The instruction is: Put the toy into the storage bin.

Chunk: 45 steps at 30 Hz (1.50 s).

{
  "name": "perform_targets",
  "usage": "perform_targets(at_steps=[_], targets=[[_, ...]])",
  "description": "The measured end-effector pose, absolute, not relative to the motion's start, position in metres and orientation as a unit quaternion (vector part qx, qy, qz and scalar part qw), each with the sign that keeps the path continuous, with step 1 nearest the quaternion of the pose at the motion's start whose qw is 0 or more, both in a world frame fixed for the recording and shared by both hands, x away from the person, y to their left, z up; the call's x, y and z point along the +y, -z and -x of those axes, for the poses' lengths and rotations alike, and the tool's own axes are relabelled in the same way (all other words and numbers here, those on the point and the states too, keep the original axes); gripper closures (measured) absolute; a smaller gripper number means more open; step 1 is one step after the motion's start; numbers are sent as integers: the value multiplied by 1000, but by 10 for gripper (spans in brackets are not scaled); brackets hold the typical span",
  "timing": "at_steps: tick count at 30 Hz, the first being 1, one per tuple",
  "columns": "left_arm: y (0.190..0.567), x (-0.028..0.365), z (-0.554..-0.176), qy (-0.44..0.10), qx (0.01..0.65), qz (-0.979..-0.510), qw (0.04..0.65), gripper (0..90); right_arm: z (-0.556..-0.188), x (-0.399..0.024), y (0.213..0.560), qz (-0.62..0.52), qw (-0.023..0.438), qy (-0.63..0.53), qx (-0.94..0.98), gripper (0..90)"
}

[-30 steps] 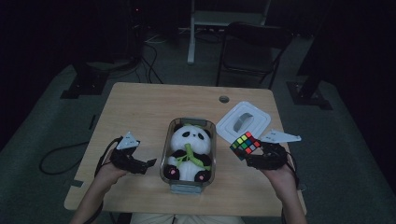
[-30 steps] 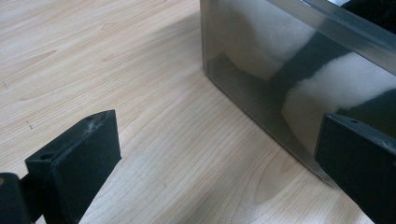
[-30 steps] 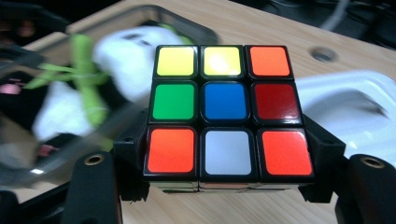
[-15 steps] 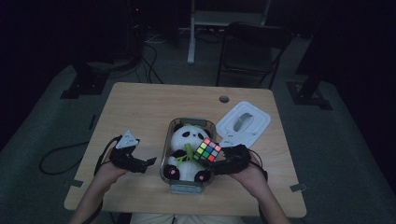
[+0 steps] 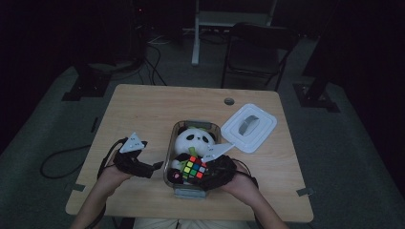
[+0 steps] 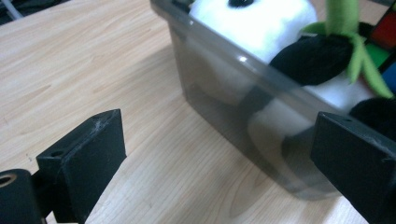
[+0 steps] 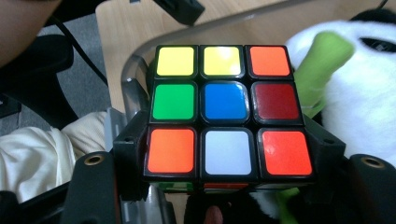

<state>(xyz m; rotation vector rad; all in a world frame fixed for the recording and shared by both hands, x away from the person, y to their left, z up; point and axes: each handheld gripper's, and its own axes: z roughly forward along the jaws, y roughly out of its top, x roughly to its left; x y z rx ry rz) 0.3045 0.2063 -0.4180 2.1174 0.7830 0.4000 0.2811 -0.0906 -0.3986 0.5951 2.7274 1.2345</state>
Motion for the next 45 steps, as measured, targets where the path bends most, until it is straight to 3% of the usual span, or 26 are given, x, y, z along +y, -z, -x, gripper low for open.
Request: perform_targets(at_steps=[5, 7, 8, 12, 13, 14, 17, 18, 21, 22, 24, 28, 30, 37, 45], targets=[[409, 197, -301, -161, 301, -842, 418, 44, -288, -91, 404, -198, 18, -407, 892, 331], [405, 194, -299, -162, 297, -841, 423, 44, -290, -94, 402, -209, 6, -425, 881, 279], [403, 192, -298, -161, 292, -841, 425, 44, -290, -97, 398, -213, 8, -427, 879, 172], [394, 184, -295, -156, 281, -841, 436, 44, -290, -101, 391, -219, 10, -439, 871, 161], [392, 183, -294, -156, 275, -842, 437, 44, -290, -103, 389, -218, 10, -444, 869, 186], [390, 181, -293, -151, 269, -842, 442, 53, -289, -107, 385, -229, 18, -458, 859, 270], [384, 176, -288, -140, 259, -840, 456, 67, -289, -110, 381, -243, 29, -460, 854, 339], [383, 173, -286, -140, 256, -841, 455, 69, -288, -112, 379, -247, 36, -461, 852, 410], [380, 167, -278, -140, 234, -845, 460, 199, -284, -116, 376, -240, 51, -467, 849, 693], [379, 166, -276, -129, 221, -846, 469, 337, -283, -116, 375, -240, 55, -465, 850, 757], [377, 162, -273, -117, 198, -850, 473, 483, -280, -115, 374, -231, 58, -462, 854, 841], [377, 153, -266, -108, 169, -860, 470, 716, -277, -111, 375, -222, 51, -455, 861, 882], [378, 150, -264, -98, 158, -862, 471, 767, -276, -111, 376, -217, 50, -454, 863, 900], [383, 139, -266, -86, 147, -874, 454, 838, -280, -107, 382, -215, 43, -439, 871, 900], [385, 132, -268, -94, 138, -882, 441, 836, -284, -107, 386, -223, 37, -435, 872, 900]])
